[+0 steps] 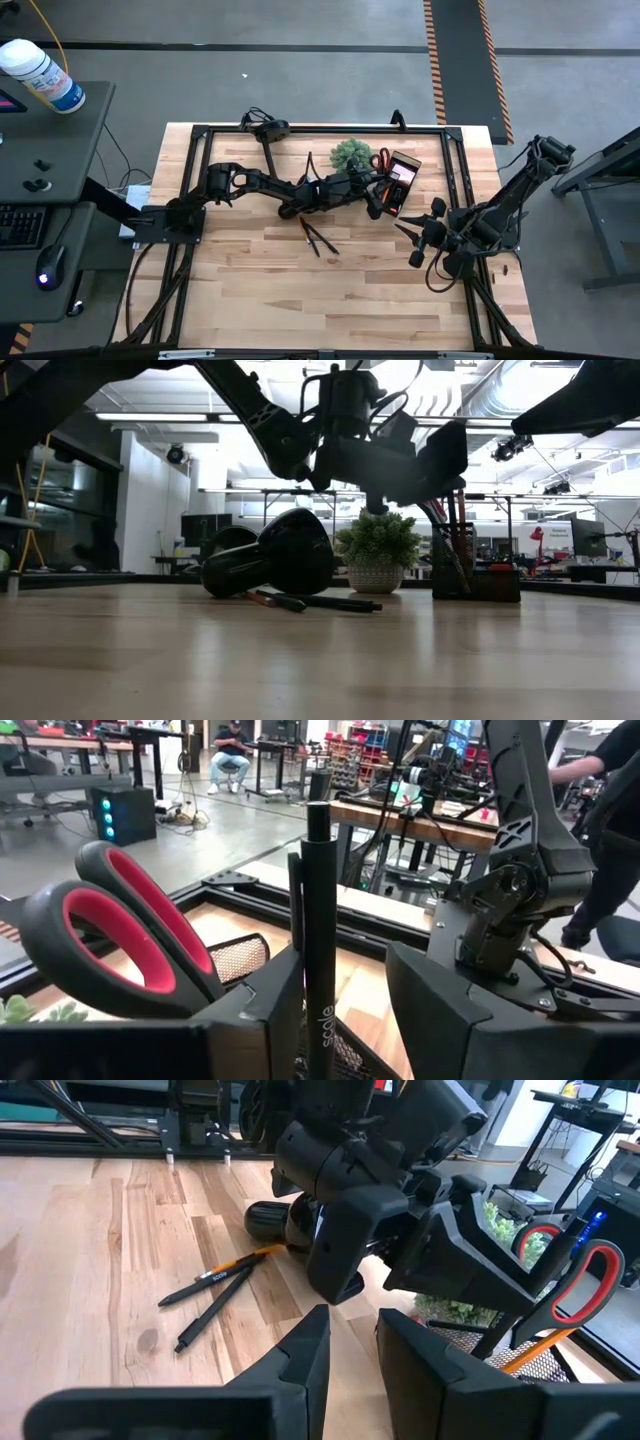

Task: Pick and place office supplies into organizer
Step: Put the right black pen into the desk organizer

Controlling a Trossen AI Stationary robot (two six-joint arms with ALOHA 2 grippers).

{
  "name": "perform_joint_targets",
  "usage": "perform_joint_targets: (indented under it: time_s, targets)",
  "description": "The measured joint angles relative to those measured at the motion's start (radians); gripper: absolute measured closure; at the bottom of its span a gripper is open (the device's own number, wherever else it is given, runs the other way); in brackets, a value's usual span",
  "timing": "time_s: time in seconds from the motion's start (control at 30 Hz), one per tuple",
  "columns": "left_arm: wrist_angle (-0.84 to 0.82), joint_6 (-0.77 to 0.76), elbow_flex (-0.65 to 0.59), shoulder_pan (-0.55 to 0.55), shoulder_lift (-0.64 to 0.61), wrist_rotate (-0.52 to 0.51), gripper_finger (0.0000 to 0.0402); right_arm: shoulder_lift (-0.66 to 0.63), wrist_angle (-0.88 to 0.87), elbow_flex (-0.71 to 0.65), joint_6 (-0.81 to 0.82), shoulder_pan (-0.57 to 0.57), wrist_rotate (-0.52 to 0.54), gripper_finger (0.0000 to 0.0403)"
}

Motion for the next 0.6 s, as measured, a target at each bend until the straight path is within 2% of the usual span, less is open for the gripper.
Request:
perform_joint_targets:
  time_s: [0.47, 0.6]
  targets:
    - [-0.037, 0.001, 0.000, 0.000, 0.000, 0.023, 0.0213, 0.000, 0.000, 0.000, 0.001, 0.000, 0.000, 0.0324]
    - [-0.090, -0.003, 0.000, -0.001, 0.000, -0.028, 0.0193, 0.000, 0.000, 0.000, 0.000, 0.000, 0.000, 0.0324]
